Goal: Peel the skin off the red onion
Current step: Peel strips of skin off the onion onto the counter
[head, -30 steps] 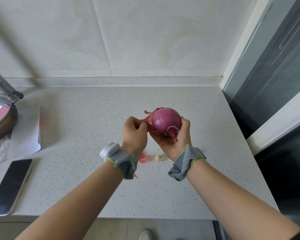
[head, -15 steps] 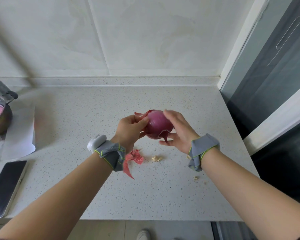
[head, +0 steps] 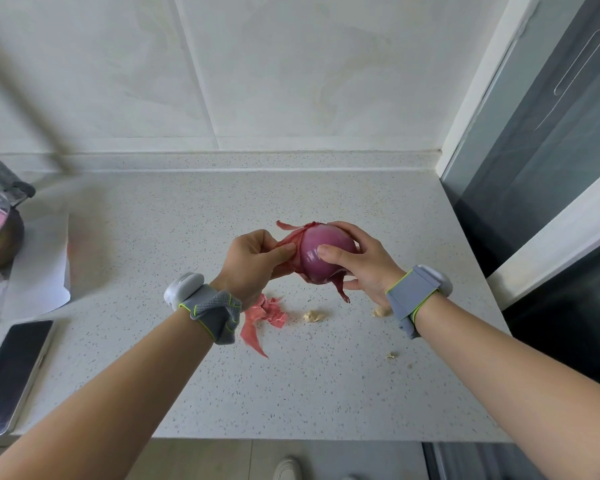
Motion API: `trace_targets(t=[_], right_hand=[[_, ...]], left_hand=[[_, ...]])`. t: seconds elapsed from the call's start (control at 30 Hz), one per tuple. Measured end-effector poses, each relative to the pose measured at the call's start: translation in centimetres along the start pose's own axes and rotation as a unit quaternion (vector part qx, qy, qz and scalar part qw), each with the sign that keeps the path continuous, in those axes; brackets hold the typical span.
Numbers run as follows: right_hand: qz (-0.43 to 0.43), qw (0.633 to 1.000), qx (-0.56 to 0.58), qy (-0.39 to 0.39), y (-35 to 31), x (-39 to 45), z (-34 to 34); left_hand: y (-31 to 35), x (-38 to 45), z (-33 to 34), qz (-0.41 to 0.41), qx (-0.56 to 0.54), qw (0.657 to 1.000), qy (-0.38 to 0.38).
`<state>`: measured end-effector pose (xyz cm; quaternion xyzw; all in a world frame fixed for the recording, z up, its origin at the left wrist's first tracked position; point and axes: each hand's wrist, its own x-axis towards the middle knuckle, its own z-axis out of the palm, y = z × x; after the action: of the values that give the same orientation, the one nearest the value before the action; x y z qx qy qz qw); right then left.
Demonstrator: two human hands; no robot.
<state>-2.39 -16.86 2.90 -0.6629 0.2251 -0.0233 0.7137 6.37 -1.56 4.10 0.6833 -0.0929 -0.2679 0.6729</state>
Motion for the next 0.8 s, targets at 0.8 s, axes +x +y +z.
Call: trace_targets(t=[0.8], right_hand=[[0.067,0.989,0.123,-0.050,0.3,0.4,-0.2]], left_hand=[[-0.2,-0.3,1.4,-0.061,-0.047,0.996,-0.036]])
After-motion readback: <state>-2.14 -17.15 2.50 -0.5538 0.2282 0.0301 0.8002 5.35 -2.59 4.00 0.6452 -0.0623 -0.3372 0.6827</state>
